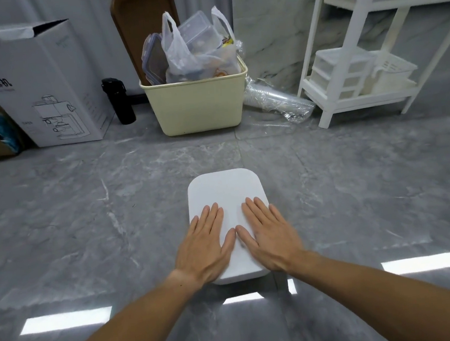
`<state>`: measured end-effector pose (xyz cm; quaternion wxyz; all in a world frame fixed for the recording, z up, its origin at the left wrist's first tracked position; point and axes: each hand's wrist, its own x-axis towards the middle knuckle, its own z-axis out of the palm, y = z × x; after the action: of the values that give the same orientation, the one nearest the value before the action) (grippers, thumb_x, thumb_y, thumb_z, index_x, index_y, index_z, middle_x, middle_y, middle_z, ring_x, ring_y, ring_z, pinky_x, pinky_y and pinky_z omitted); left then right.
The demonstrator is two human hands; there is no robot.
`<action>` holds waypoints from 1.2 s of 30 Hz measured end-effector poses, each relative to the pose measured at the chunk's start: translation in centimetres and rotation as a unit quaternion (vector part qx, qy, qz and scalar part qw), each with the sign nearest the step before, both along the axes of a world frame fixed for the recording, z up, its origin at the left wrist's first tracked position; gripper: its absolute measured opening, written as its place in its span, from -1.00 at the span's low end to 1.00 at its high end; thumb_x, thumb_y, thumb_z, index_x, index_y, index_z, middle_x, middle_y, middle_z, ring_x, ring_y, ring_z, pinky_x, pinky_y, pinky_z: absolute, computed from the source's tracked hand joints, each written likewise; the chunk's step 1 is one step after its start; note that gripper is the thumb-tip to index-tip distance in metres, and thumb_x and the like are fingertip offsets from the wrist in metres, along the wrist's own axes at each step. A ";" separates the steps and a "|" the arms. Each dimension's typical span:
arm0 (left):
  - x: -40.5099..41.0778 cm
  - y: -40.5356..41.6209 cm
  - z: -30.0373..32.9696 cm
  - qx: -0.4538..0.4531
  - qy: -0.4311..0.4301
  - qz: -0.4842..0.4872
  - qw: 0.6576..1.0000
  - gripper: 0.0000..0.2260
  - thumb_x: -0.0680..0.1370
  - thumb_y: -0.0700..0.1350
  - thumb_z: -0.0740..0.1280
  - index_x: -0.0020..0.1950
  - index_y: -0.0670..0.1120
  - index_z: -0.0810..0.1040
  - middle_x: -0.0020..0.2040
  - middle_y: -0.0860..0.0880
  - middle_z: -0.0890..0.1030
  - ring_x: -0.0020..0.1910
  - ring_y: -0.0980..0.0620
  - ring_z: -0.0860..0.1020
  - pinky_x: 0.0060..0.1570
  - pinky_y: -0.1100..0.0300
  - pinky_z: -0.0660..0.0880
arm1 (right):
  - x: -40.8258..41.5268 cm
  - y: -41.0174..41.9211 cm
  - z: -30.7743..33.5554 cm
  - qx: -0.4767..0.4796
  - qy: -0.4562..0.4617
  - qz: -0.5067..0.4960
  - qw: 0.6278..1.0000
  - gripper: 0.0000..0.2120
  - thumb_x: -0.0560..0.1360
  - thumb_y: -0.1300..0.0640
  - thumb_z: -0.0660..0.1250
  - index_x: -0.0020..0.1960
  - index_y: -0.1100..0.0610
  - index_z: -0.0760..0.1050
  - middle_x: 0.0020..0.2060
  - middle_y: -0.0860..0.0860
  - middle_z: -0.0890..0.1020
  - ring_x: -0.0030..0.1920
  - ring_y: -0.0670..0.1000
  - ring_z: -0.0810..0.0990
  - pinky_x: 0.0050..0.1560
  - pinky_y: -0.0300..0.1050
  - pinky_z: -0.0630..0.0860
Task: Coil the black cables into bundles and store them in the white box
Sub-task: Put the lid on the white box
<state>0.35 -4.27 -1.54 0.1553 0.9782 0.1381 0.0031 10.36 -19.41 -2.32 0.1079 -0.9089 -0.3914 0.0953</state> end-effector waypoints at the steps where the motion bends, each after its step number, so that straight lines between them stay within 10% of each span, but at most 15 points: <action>1: -0.1 -0.1 0.1 0.001 0.004 -0.004 1.000 -0.41 0.67 0.20 -0.13 0.62 -0.02 -0.15 0.63 0.06 -0.16 0.58 0.14 -0.23 0.50 0.21 -0.32 | -0.1 0.0 0.1 -0.002 -0.003 0.003 1.000 -0.34 0.64 -0.27 -0.23 0.61 0.03 -0.27 0.60 -0.07 -0.21 0.51 -0.16 -0.38 0.50 -0.12 -0.40; 36: -2.3 -0.4 -1.0 0.053 0.001 -0.036 0.998 -0.39 0.66 0.20 -0.11 0.62 -0.06 -0.17 0.63 0.01 -0.17 0.58 0.11 -0.25 0.50 0.17 -0.37 | -2.2 -0.4 -0.4 -0.025 -0.053 0.030 0.998 -0.35 0.65 -0.24 -0.23 0.62 0.04 -0.26 0.61 -0.03 -0.20 0.59 -0.03 -0.29 0.52 -0.02 -0.41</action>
<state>-1.99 -4.70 -2.56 0.1031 0.9893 0.1028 0.0036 8.13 -19.78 -2.76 0.0610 -0.9029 -0.4213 0.0602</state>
